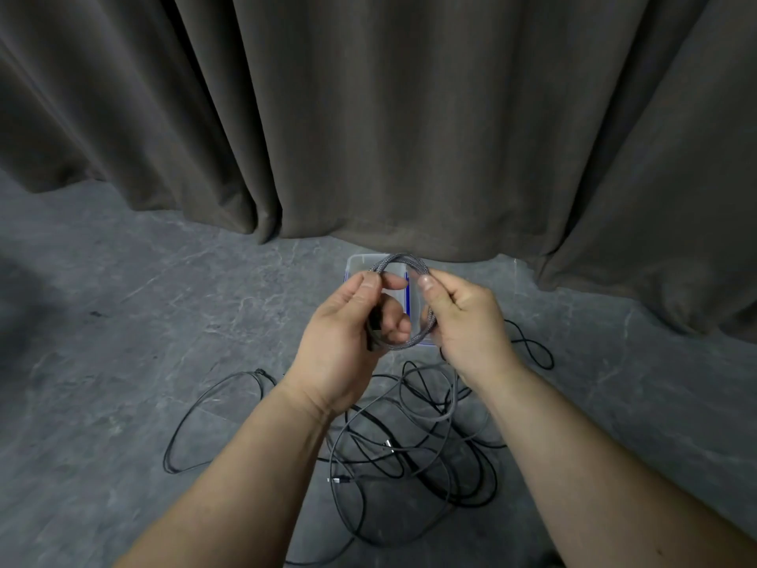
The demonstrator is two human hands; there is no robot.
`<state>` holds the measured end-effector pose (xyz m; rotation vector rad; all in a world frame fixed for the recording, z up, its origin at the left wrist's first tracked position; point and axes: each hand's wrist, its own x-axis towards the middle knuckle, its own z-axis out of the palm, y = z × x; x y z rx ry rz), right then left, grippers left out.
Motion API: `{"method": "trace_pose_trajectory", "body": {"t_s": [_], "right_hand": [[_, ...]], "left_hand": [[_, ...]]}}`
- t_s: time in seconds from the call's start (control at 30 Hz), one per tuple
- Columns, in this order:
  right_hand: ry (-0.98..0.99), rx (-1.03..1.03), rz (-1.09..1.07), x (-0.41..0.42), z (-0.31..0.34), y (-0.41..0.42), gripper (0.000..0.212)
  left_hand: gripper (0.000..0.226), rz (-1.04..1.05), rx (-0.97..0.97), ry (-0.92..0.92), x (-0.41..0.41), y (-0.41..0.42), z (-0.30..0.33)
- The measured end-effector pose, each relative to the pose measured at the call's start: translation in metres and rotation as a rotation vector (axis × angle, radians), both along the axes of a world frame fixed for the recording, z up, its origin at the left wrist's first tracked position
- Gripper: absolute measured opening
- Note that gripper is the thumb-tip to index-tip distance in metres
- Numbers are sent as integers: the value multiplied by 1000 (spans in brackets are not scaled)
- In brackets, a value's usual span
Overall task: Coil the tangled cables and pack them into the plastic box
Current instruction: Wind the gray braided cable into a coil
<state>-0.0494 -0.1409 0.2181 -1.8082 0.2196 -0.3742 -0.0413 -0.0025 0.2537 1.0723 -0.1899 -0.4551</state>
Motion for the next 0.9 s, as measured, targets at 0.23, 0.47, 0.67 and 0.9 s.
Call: {"method": "trace_pose_trajectory", "body": {"t_s": [0.23,0.47,0.67,0.9], "right_hand": [[18,5,123,-1,-3,7,45],[302,-152,192,-7,-6,-12,17],[243,-490,21,-9,-11,-23,13],[199,-837,394,-12,16,-3,20]], "left_hand": [[34,73,79,27,3,0,3],[38,539,-79,175,28,21,12],[36,702,1,142,39,39,3],[35,552,521,-203,33,35,-19]]}}
